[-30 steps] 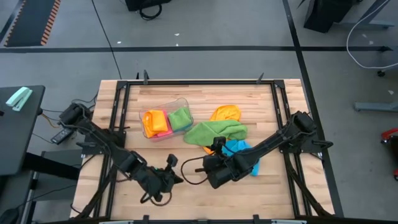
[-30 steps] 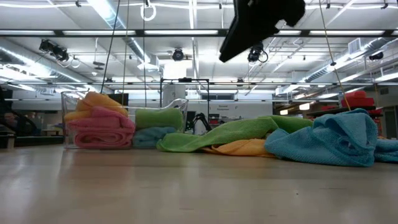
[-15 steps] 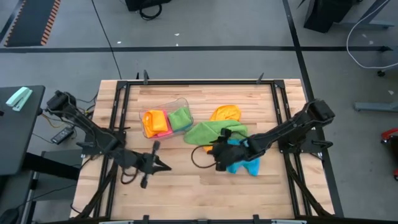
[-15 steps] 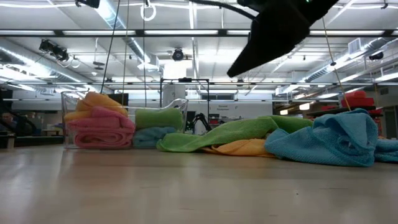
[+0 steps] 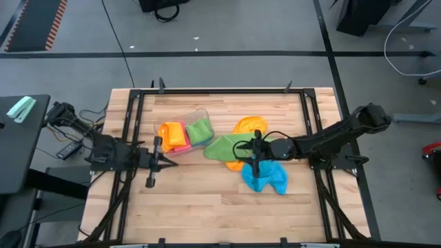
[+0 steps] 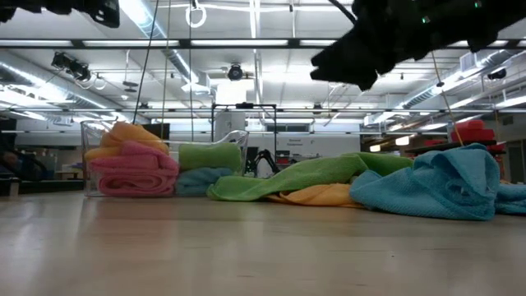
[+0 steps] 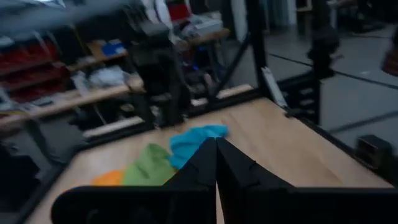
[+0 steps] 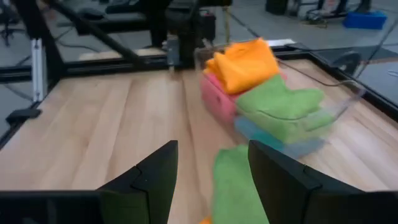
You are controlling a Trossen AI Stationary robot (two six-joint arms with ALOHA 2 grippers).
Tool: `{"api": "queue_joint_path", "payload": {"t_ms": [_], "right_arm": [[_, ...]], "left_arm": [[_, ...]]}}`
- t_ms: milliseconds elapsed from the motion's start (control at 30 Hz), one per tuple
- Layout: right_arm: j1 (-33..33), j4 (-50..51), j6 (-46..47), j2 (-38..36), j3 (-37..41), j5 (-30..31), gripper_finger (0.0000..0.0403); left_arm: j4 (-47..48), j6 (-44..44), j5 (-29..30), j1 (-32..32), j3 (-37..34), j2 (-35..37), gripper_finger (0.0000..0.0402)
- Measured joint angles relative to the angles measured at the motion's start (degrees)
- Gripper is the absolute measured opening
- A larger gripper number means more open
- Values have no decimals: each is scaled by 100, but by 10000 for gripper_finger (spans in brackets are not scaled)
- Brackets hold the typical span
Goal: Fold microfiber towels
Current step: Fold the green microfiber towel
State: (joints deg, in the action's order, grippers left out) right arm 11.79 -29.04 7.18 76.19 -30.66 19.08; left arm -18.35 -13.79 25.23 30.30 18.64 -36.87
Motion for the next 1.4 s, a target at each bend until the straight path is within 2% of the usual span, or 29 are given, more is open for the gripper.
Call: {"api": "queue_joint_path", "payload": {"t_ms": [67,267,500,833,933,1100,1267,1400], "right_arm": [[-100,-253,0,113,145,1,204],[-435,-364,21,250,318,0,204],[-603,-390,-22,266,12,-204,204],[-631,-372,-425,266,-456,-205,204],[-794,-240,-612,266,-456,-295,204],[-1382,202,-556,148,-459,-891,204],[-1783,785,-639,119,-461,-986,204],[-1878,1119,-686,382,-450,-1106,204]], "left_arm": [[-334,-131,40,-210,-155,125,23],[-452,-402,63,-793,-394,163,43],[-1209,-1433,44,-1349,-383,130,30],[-1193,-2395,-137,-1826,-96,137,10],[-1215,-2478,-153,-2002,13,136,16],[-1204,-2413,-151,-2222,135,128,25],[-1191,-2396,-151,-2347,161,128,14],[-1187,-2395,-151,-2378,161,126,10]]}}
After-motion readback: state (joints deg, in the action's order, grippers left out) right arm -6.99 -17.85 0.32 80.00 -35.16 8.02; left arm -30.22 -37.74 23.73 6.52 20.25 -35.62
